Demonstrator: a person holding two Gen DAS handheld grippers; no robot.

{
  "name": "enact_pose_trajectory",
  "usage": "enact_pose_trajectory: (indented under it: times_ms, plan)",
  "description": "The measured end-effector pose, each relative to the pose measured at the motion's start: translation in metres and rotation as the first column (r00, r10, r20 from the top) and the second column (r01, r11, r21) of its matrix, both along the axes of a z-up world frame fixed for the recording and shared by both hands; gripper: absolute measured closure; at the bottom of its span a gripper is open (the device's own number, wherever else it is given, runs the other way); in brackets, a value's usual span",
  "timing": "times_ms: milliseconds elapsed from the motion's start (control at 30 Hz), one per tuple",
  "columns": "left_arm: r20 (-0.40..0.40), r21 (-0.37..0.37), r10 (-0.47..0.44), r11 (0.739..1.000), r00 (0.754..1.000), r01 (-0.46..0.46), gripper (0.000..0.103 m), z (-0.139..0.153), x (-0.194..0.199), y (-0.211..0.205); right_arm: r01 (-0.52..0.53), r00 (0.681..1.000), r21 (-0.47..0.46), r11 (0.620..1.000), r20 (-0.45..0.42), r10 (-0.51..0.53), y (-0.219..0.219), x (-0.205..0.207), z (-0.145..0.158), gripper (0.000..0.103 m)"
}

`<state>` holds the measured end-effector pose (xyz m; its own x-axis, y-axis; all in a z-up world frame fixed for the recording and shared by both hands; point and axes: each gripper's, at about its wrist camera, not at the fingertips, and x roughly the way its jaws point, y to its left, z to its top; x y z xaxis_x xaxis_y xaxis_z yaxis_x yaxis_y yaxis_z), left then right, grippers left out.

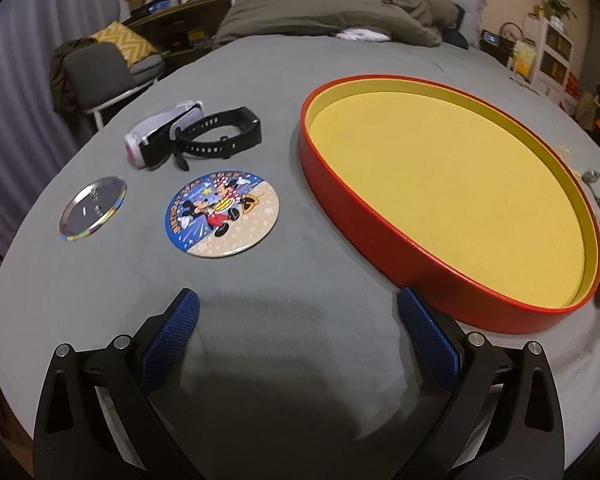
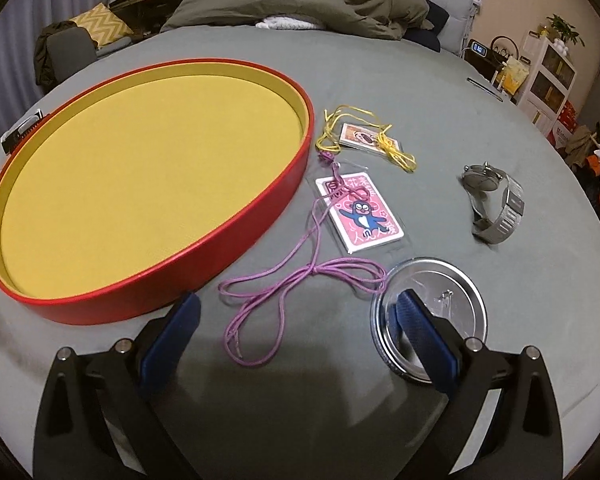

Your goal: Organize jewelry

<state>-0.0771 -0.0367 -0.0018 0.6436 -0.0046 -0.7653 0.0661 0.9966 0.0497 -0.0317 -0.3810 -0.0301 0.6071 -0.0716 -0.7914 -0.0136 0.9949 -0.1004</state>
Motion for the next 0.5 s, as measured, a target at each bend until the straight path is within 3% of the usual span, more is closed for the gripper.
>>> enact_pose_trajectory:
  times_ms: [167,500]
  plan:
    - [0.033,0.052,-0.087,0.995,0.996,0.086,0.005,0.0002,-0.001,-0.0015,0.004,1.0,-0.006,1.0,0.006,-0.004,-0.0017,-0.0006,-0.0018,0.008]
    - [0.076,-0.001,-0.104,0.995,0.992,0.104,0.005,-0.0027,-0.0028,0.0077,0.005,1.0,0.001,1.0,0.012,-0.005,-0.0016,-0.0011,-0.0026,0.008]
